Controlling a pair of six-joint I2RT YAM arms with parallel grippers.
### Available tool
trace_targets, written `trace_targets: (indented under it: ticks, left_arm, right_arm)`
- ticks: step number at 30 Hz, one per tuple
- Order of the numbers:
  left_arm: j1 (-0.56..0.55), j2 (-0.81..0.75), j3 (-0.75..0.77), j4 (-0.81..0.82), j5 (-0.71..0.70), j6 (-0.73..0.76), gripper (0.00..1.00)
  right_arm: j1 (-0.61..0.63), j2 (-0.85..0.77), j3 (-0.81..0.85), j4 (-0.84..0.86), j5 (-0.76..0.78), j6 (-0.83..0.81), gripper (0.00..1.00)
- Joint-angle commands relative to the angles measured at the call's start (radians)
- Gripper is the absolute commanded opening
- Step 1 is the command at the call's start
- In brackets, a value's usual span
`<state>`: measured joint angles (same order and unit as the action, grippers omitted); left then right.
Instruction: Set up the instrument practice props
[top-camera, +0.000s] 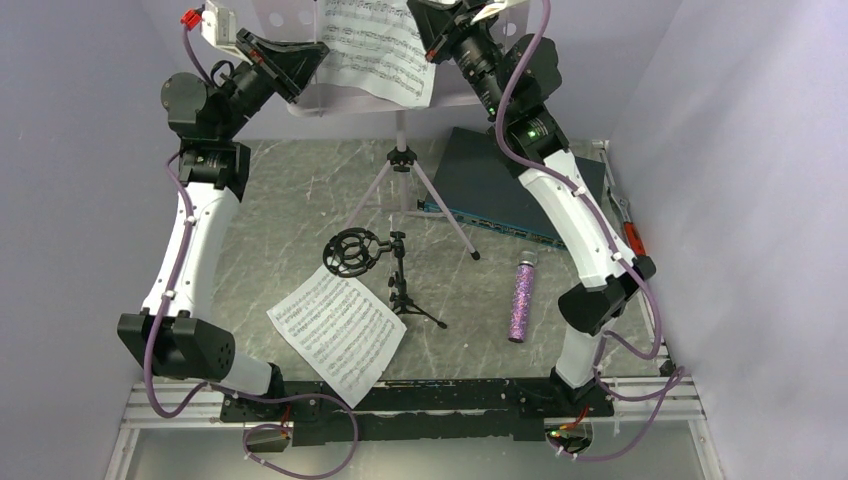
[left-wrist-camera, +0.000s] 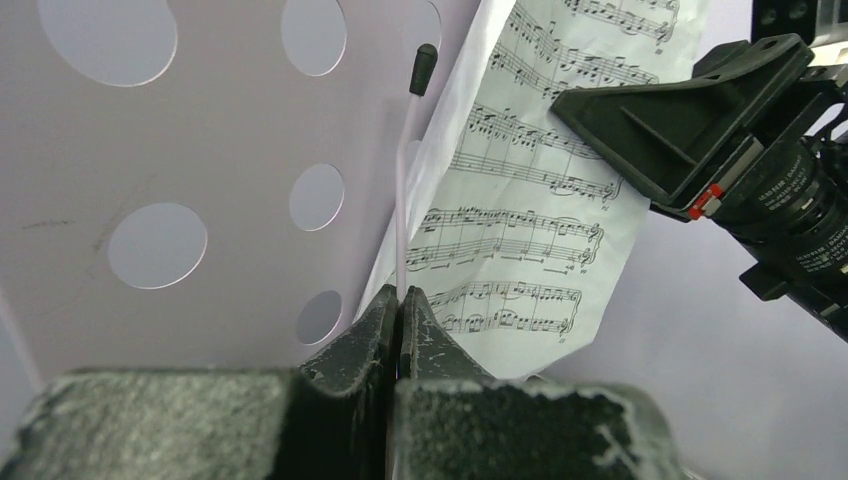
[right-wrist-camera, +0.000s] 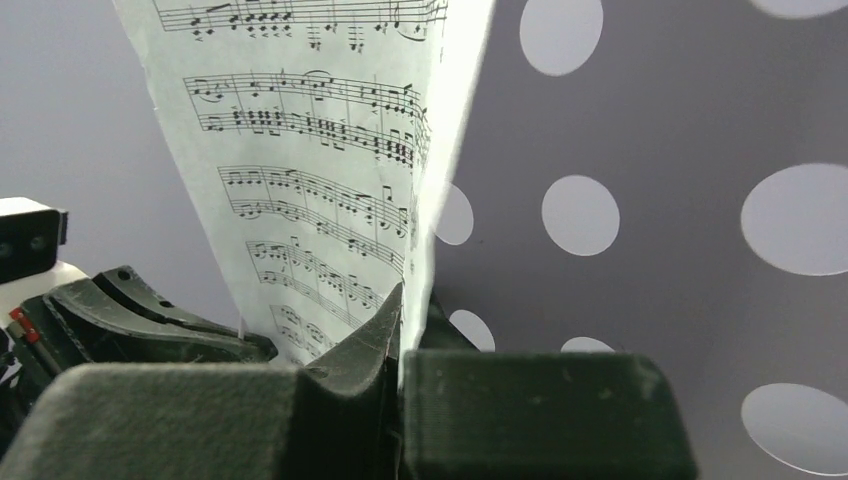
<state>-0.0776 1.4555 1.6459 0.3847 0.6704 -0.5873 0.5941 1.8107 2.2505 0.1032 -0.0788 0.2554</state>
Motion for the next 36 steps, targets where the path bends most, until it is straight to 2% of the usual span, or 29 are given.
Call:
trace_targets:
  ticks: [1, 10, 15, 28, 36]
  left_arm:
    - [-0.022, -0.044, -0.007, 0.061, 0.020, 0.043, 0.03]
    - [-0.026, -0.085, -0.083, 0.118, -0.057, 0.067, 0.03]
    - [-0.027, -0.083, -0.081, 0.120, -0.049, 0.079, 0.03]
    - [-0.031, -0.095, -0.106, 0.141, -0.047, 0.099, 0.03]
    - [-0.043, -0.103, -0.111, 0.157, -0.035, 0.124, 0.03]
  right_arm:
    - [-0.004, 0.007, 0.062, -0.010, -0.002, 0.016, 0.00]
    - [-0.005, -0.011, 0.015, 0.000, 0.134, 0.046, 0.00]
    - [-0.005, -0.062, -0.076, 0.093, 0.168, 0.054, 0.00]
    - [-0.005, -0.051, -0.029, 0.190, 0.247, 0.044, 0.00]
    - [-0.005, -0.014, 0.005, 0.276, 0.231, 0.069, 0.00]
